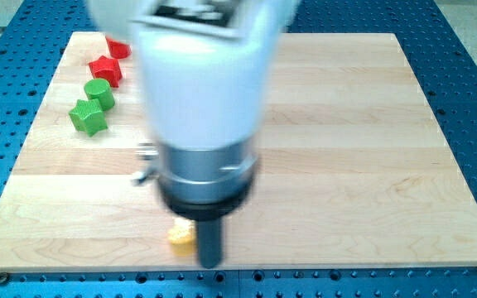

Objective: Push the heart to the bottom right

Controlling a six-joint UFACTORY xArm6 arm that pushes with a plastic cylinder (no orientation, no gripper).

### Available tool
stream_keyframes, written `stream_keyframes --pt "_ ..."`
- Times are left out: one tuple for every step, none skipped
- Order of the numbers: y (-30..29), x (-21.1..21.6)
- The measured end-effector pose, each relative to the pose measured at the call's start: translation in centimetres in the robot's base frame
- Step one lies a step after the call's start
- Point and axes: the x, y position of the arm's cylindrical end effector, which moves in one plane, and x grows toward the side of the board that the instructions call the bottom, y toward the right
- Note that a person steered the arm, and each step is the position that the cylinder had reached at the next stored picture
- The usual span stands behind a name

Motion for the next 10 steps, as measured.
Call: stream_keyframes --pt "-3.8 -0.6" --pt "-4.9 -3.7" --pt "-10.1 -5.9" --pt "-2.1 -7.4" --pt "6.4 -7.4" --pt "2.0 -7.7" --pt "4.2 -4.9" --pt "16.6 -4.2" --pt "14.2 -4.7" --pt "17.1 -5.7"
